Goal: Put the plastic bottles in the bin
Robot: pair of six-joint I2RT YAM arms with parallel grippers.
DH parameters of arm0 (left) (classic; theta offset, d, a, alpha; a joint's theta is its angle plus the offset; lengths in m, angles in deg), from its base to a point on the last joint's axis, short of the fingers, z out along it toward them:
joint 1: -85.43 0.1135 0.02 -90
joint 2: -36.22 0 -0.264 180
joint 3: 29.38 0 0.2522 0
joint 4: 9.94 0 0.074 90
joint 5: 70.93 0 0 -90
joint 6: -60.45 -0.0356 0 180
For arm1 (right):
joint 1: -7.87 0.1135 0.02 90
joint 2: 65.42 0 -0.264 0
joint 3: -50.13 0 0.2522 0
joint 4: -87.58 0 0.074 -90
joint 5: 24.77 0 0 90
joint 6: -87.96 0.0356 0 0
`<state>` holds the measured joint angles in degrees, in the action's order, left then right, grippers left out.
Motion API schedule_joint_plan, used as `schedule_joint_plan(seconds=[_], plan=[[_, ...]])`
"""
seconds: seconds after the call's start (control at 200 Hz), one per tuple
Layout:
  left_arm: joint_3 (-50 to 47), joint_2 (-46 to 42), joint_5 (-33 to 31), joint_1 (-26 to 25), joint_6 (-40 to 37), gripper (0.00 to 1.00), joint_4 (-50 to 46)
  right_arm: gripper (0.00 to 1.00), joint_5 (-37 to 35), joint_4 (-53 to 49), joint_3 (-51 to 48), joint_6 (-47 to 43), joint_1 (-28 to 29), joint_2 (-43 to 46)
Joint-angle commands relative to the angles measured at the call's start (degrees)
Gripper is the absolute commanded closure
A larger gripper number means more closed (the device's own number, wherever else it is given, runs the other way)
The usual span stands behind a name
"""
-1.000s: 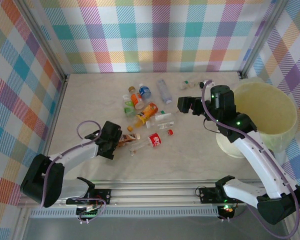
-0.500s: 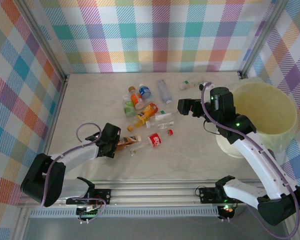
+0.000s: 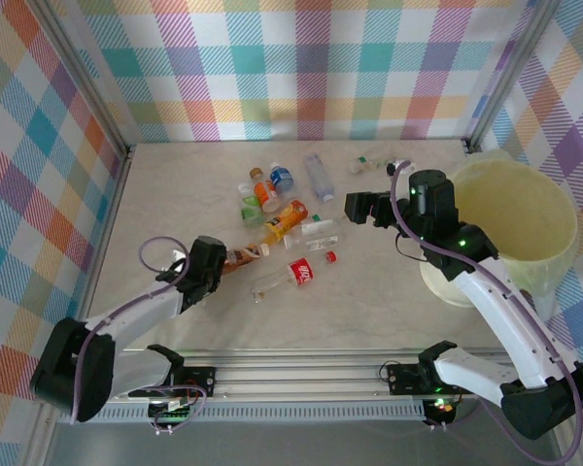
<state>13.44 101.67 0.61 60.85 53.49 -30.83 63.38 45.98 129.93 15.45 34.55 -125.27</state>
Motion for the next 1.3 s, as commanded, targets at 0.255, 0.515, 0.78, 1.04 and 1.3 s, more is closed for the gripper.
schedule_joint_plan(seconds=[0.255, 0.515, 0.78, 1.04, 1.3], plan=[[7.88, -15.68, -1.16, 1.02, -27.84, 0.42, -2.73, 0.0, 5.26, 8.95, -4.38, -0.71, 0.4, 3.68], [10.73, -13.44, 16.39, 1.02, -36.79, 0.45, 11.01, 0.0, 15.45, 10.38, -4.5, -1.04, 0.4, 3.09], [23.57, -1.35, 31.04, -3.25, -46.05, 0.49, 15.19, 0.0, 24.29, 6.94, -0.5, -0.87, 1.05, -2.4], [31.42, 5.0, 37.71, -8.81, -56.49, 0.5, 18.35, 0.0, 33.16, 4.98, 2.74, -2.74, 3.26, -7.51], [40.12, 12.35, 47.81, -9.81, -59.18, 0.5, 18.74, 0.0, 41.46, 7.73, 3.22, -2.72, 4.0, -10.1]])
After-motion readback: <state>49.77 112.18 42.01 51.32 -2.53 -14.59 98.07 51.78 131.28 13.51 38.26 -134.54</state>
